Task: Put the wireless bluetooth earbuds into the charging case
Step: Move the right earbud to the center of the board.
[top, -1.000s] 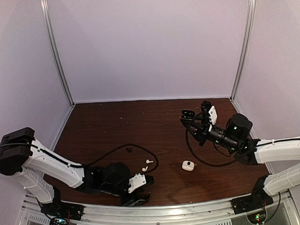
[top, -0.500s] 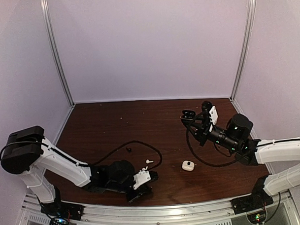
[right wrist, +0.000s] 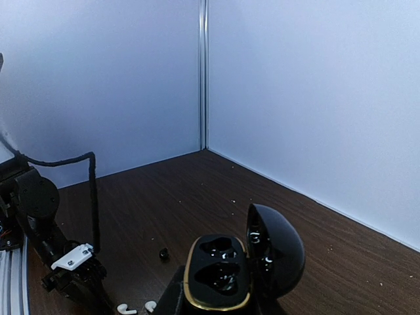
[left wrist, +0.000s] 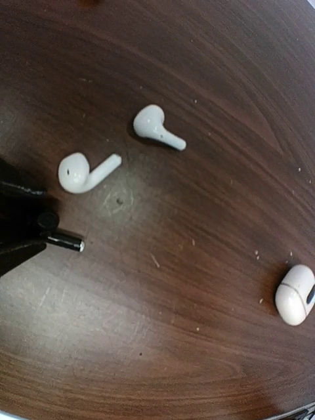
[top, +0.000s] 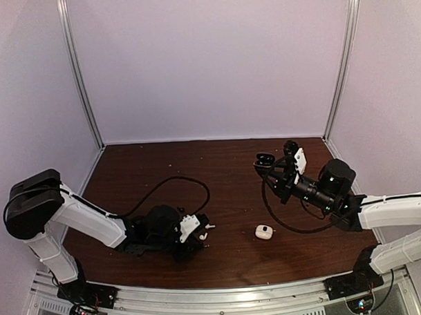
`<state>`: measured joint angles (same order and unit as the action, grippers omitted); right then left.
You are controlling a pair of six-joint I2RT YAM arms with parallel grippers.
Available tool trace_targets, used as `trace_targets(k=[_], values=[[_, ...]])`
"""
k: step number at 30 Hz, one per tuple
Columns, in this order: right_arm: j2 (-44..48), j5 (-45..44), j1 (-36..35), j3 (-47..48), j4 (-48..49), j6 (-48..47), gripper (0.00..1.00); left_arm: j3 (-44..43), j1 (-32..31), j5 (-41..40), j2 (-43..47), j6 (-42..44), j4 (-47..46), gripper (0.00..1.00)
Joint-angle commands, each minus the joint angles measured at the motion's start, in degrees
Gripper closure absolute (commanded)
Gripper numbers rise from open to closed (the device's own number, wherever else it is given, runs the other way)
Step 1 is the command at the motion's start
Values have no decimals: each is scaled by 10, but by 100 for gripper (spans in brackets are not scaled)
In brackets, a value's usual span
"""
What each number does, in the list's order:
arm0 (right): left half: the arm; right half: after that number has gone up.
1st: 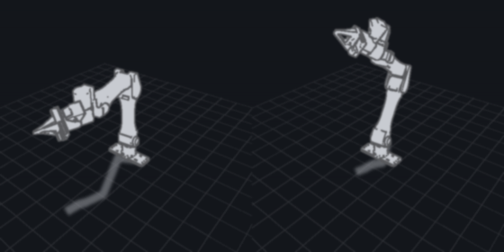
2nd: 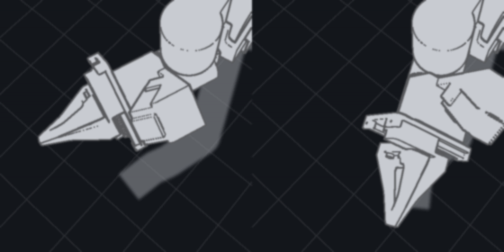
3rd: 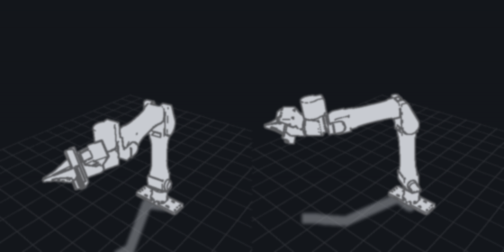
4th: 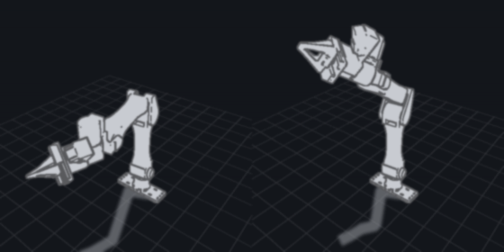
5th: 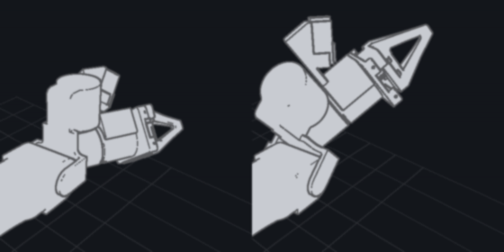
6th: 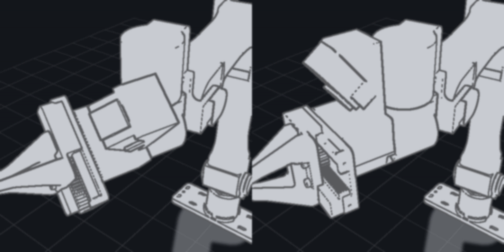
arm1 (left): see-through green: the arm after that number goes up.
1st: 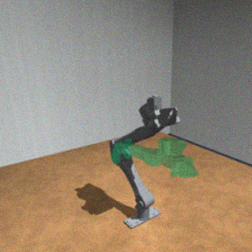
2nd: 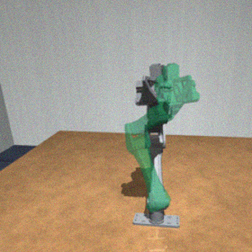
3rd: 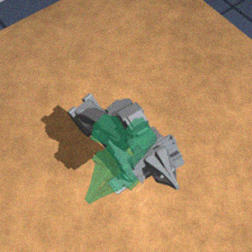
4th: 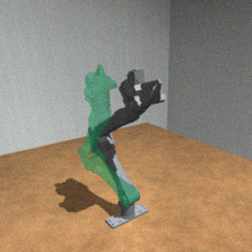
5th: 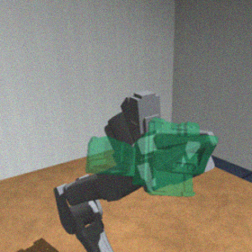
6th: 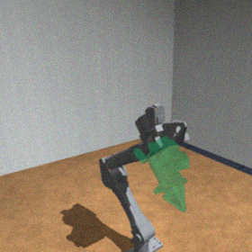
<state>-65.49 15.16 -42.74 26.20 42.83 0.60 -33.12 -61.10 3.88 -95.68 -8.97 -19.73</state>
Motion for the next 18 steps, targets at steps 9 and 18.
trace_targets(k=[9, 18], values=[[11, 7, 3, -6, 8, 4, 100, 54, 23, 79, 24, -15, -111, 66], [19, 4, 3, -7, 1, 3, 100, 25, 22, 72, 12, -143, -100, 66]])
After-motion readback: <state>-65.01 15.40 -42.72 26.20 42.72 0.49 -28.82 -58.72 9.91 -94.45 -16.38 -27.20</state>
